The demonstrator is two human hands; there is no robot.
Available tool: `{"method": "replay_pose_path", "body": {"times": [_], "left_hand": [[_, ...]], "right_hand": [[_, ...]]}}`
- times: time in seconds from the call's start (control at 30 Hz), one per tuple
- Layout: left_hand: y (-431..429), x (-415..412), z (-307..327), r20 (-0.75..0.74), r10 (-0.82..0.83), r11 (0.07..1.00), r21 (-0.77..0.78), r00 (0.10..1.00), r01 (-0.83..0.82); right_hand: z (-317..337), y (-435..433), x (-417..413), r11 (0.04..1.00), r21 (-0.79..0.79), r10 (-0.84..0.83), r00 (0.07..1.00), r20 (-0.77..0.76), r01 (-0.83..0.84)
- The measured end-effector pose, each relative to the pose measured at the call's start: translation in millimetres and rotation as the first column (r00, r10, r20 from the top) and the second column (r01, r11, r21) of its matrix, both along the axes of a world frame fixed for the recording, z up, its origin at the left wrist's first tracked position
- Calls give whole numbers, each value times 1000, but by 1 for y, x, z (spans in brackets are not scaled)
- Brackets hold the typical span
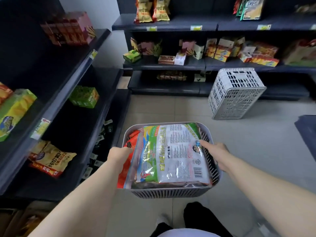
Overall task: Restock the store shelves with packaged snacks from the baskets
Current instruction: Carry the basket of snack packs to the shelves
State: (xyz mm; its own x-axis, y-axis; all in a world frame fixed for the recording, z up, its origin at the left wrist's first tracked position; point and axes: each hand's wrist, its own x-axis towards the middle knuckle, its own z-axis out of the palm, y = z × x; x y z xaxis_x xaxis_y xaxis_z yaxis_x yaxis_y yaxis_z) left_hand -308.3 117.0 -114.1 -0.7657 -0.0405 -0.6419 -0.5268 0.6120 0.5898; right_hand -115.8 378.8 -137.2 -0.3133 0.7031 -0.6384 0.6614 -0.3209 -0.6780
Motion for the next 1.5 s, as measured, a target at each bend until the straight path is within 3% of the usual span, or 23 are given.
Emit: {"method": "replay_pose_path", "body": {"times": [0.33, 0.77, 1.03, 1.33, 1.5], "left_hand": [[177, -69, -7, -5, -25, 999, -20, 1000, 25], [442, -130, 16, -52, -87, 993, 69, 995, 90], [602, -198, 1, 11, -175, 980, 102, 985, 173], [769, -257, -5, 61, -320, 946, 66, 945, 316], [838, -262, -12, 84, -341, 940, 62, 936, 336]], "right_hand": [[-33, 166, -47, 993, -100, -71, 996, -60, 65], [21, 407, -100, 986, -57, -164, 981, -102, 159], [33, 533, -142, 963, -110, -262, 947, -184, 245], [28, 665, -179, 894, -92, -448, 876, -176, 439], [24, 732, -184, 880, -88, -474, 870, -137, 466]]}}
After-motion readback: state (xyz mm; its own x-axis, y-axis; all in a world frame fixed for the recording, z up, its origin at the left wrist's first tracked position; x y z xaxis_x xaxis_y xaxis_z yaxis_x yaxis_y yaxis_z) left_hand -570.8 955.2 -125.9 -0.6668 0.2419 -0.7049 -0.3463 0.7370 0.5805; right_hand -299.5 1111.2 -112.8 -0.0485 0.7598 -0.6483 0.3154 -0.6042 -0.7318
